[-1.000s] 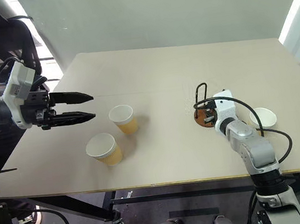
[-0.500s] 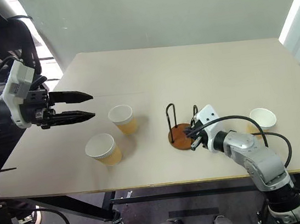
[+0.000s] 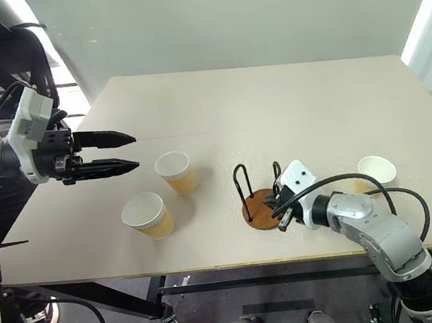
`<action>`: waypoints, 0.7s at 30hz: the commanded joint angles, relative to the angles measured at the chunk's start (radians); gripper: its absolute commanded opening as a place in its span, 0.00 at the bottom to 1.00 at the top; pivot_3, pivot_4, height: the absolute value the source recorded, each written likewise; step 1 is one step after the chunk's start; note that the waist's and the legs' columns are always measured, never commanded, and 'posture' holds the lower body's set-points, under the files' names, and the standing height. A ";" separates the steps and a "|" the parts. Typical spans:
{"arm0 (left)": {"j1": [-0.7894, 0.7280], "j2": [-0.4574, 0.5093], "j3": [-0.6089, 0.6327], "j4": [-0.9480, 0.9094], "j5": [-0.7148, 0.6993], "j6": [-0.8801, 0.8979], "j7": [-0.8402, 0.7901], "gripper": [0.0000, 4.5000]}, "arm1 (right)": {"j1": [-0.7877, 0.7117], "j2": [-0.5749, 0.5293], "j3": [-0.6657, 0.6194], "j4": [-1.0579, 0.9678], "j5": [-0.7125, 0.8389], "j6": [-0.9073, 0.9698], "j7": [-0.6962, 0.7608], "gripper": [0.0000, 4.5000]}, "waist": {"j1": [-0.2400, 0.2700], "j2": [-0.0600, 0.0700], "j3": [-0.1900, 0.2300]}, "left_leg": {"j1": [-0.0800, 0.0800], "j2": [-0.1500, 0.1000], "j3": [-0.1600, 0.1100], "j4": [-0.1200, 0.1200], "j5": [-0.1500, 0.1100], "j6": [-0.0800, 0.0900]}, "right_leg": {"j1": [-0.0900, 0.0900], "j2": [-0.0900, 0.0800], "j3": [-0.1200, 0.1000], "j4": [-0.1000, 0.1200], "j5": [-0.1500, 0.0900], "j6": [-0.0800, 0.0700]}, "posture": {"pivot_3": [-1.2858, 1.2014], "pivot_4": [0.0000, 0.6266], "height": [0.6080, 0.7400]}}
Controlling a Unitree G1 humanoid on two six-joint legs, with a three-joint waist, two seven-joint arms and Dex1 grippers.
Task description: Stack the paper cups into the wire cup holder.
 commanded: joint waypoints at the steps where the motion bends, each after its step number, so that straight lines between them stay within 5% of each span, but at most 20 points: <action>1: -0.025 0.010 0.010 -0.003 0.001 -0.012 -0.014 0.71 | 0.012 0.023 -0.016 -0.072 -0.002 0.018 -0.044 0.02 | 0.000 0.000 0.000 | 0.000 0.000 0.000 0.000 0.000 0.000 | 0.000 0.000 0.000 0.000 0.000 0.000 | 0.52 0.24 1.00; 21: -0.047 0.013 -0.009 0.022 0.009 -0.023 -0.025 0.71 | 0.047 0.051 -0.004 -0.123 0.014 0.050 -0.059 0.02 | 0.000 0.000 0.000 | 0.000 0.000 0.000 0.000 0.000 -0.001 | 0.000 0.000 0.000 0.000 0.000 -0.001 | 0.52 0.24 1.00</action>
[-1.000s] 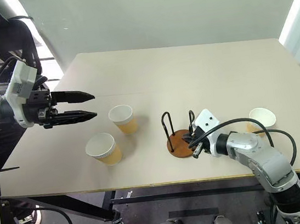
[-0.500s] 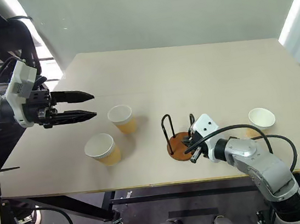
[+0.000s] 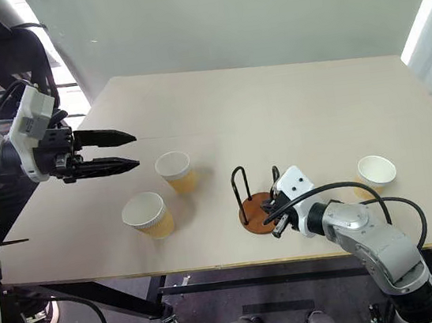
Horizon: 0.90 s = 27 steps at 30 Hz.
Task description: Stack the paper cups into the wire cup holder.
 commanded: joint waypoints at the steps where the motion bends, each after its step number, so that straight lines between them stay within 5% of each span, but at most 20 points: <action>1: -0.025 0.013 0.012 -0.003 0.004 -0.014 -0.022 0.71 | 0.001 -0.003 -0.004 -0.046 0.013 -0.013 0.012 0.02 | 0.000 0.000 0.000 | 0.000 0.000 0.000 0.000 0.000 0.000 | 0.000 0.000 0.000 0.000 0.000 0.000 | 0.52 0.24 1.00; 13: -0.038 0.012 0.005 0.009 0.015 -0.020 -0.025 0.71 | 0.001 -0.013 0.012 -0.038 0.011 -0.027 0.043 0.02 | 0.000 0.000 0.000 | 0.000 0.000 0.000 0.000 0.000 0.000 | 0.000 0.000 0.000 0.000 0.000 0.000 | 0.52 0.24 1.00; 17: -0.046 0.011 0.004 0.022 0.022 -0.028 -0.030 0.71 | -0.002 -0.019 0.014 -0.031 0.009 -0.028 0.048 0.24 | 0.000 0.000 0.000 | 0.000 0.000 0.000 0.000 0.000 0.000 | 0.000 0.000 0.000 0.000 0.000 0.000 | 0.52 0.24 1.00; 25: -0.062 0.007 -0.001 0.031 0.029 -0.033 -0.032 0.71 | -0.003 -0.054 0.011 -0.028 -0.013 -0.044 0.061 0.86 | 0.000 0.000 0.000 | 0.000 0.000 0.000 0.000 0.000 0.000 | 0.000 0.000 0.000 0.000 0.000 0.000 | 0.52 0.24 1.00; 27: -0.068 0.005 -0.004 0.032 0.031 -0.033 -0.031 0.71 | -0.004 -0.086 -0.010 -0.033 -0.005 -0.033 0.075 0.92 | 0.000 0.000 0.000 | 0.000 0.000 0.000 0.000 0.000 0.000 | 0.000 0.000 0.000 0.000 0.000 0.000 | 0.52 0.24 1.00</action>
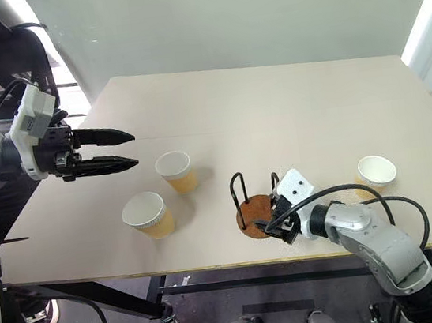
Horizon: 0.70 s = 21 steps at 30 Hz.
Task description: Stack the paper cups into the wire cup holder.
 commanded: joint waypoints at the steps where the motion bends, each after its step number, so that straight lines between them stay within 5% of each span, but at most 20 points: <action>1: -0.041 0.005 0.008 -0.003 -0.001 -0.012 -0.027 0.71 | -0.009 -0.053 -0.031 -0.037 0.001 -0.005 0.032 0.92 | 0.000 0.000 0.000 | 0.000 0.000 0.000 0.000 0.000 0.000 | 0.000 0.000 0.000 0.000 0.000 0.000 | 0.52 0.24 1.00; 6: -0.076 -0.005 0.001 0.023 0.001 -0.026 -0.035 0.71 | 0.023 -0.273 -0.135 -0.134 0.057 0.070 0.143 0.92 | 0.004 0.000 0.000 | -0.001 0.000 0.000 0.000 0.000 0.000 | 0.000 0.000 0.000 -0.001 0.000 0.000 | 0.52 0.24 1.00; 14: -0.111 -0.013 0.011 0.029 -0.066 -0.035 -0.037 0.71 | 0.138 -0.591 -0.491 -0.251 0.194 0.156 0.352 0.92 | 0.007 -0.002 0.001 | -0.001 0.000 0.000 -0.004 -0.001 -0.001 | -0.001 0.000 0.000 -0.001 -0.004 0.001 | 0.52 0.24 1.00; 17: -0.125 -0.018 -0.002 0.039 -0.076 -0.045 -0.037 0.71 | 0.144 -0.715 -0.619 -0.171 0.174 0.108 0.460 0.92 | 0.007 -0.001 0.001 | -0.002 0.000 0.000 -0.004 -0.002 -0.001 | -0.002 0.000 0.000 -0.001 -0.006 0.002 | 0.52 0.24 1.00; 21: -0.119 -0.031 -0.023 0.039 -0.082 -0.051 -0.037 0.71 | 0.179 -0.817 -0.601 0.004 0.064 -0.056 0.529 0.92 | 0.006 -0.002 0.000 | -0.001 0.000 0.000 -0.005 -0.004 -0.001 | -0.002 0.000 0.001 -0.001 -0.008 0.002 | 0.52 0.24 1.00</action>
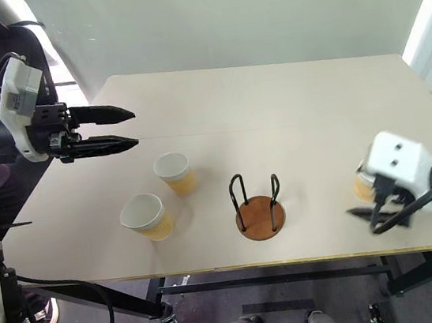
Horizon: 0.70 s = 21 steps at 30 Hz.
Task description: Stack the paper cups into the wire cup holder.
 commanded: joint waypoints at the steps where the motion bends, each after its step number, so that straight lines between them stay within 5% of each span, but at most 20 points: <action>1: -0.016 -0.004 -0.006 -0.003 -0.021 -0.022 -0.034 0.71 | 0.025 -0.060 0.016 0.144 -0.102 -0.159 0.060 0.92 | -0.001 0.000 0.000 | 0.000 0.000 0.000 0.000 0.000 0.000 | 0.000 0.000 0.000 0.000 0.000 0.000 | 0.52 0.24 1.00; 10: 0.040 -0.003 0.001 -0.056 -0.039 0.000 -0.034 0.71 | -0.086 -0.076 0.313 0.456 -0.279 -0.459 0.161 0.92 | -0.003 0.000 0.001 | 0.000 0.000 0.001 0.002 -0.001 0.004 | 0.001 0.000 0.000 0.001 0.002 0.017 | 0.52 0.24 1.00; 21: 0.089 0.031 0.056 -0.110 -0.039 0.021 -0.014 0.71 | -0.295 0.061 0.541 0.682 -0.433 -0.597 0.249 0.92 | -0.007 -0.001 0.001 | 0.001 0.000 0.002 0.006 0.004 0.014 | 0.004 0.000 0.000 0.001 0.003 0.013 | 0.52 0.24 1.00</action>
